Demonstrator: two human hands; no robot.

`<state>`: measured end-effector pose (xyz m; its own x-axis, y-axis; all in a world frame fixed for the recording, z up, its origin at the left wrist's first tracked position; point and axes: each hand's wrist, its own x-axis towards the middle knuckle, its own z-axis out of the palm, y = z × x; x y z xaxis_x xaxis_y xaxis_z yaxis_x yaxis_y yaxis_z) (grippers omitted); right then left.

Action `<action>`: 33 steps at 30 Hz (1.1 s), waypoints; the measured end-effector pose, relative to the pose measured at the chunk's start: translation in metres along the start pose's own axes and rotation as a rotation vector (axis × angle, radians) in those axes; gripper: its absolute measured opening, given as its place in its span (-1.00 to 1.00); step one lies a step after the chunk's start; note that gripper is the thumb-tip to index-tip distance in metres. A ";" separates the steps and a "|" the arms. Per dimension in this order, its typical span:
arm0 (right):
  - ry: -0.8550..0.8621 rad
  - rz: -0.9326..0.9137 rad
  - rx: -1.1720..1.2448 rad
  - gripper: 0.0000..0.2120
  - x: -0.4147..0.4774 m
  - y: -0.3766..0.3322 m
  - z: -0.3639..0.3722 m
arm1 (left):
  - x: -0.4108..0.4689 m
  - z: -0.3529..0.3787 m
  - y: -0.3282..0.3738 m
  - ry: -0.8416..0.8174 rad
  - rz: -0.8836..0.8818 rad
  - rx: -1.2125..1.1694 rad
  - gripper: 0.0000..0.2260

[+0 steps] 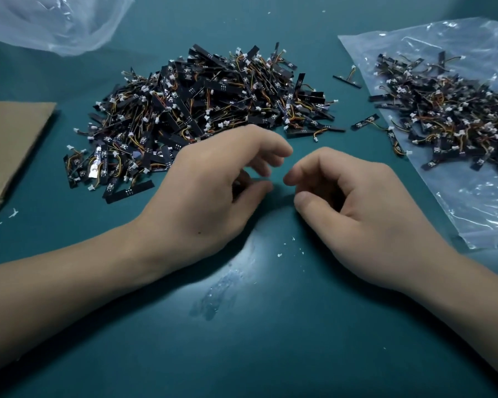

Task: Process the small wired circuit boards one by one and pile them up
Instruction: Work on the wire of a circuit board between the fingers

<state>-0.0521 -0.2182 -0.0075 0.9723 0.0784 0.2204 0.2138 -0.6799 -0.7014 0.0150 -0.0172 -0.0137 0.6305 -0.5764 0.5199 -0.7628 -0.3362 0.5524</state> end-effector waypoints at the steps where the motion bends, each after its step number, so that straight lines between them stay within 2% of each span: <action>1: 0.000 -0.003 -0.027 -0.87 0.000 -0.001 0.001 | -0.001 -0.001 0.002 0.011 -0.002 -0.100 -0.69; 3: -0.002 -0.008 -0.062 -0.85 0.000 -0.004 0.001 | 0.000 -0.003 0.004 0.023 -0.044 -0.295 -0.65; 4: -0.004 -0.010 -0.079 -0.83 0.000 -0.004 0.002 | 0.001 -0.004 0.006 0.035 -0.045 -0.292 -0.61; 8: -0.022 -0.014 -0.164 -0.78 0.000 -0.004 0.003 | 0.002 -0.010 0.005 0.038 -0.064 0.207 -0.61; 10: -0.033 -0.010 -0.182 -0.77 0.000 -0.005 0.002 | 0.000 -0.009 0.012 -0.027 -0.109 0.318 -0.70; 14: 0.002 -0.018 -0.170 -0.75 -0.001 -0.003 0.002 | -0.002 -0.007 0.016 -0.137 -0.089 0.490 -0.81; 19: 0.067 -0.055 -0.210 -0.67 0.001 0.002 -0.001 | -0.002 -0.005 0.012 -0.120 0.002 0.466 -0.93; 22: 0.029 -0.123 -0.189 -0.82 0.008 0.003 -0.008 | 0.000 -0.005 0.009 -0.095 -0.005 0.396 -0.96; 24: -0.033 -0.165 -0.142 -0.85 0.011 0.005 -0.012 | 0.000 -0.004 0.007 -0.086 -0.003 0.342 -0.97; 26: -0.059 -0.176 -0.103 -0.84 0.010 0.006 -0.012 | 0.000 -0.003 0.005 -0.079 0.013 0.292 -0.93; 30: -0.007 -0.224 -0.175 -0.85 0.008 0.008 -0.006 | 0.000 -0.002 0.003 -0.106 0.005 0.240 -0.70; 33: 0.102 -0.253 -0.114 -0.89 0.008 0.010 -0.009 | 0.001 -0.003 0.002 -0.123 0.001 0.242 -0.75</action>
<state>-0.0427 -0.2306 -0.0068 0.8735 0.1861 0.4499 0.4308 -0.7261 -0.5360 0.0144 -0.0161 -0.0095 0.6187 -0.6580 0.4292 -0.7849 -0.4952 0.3724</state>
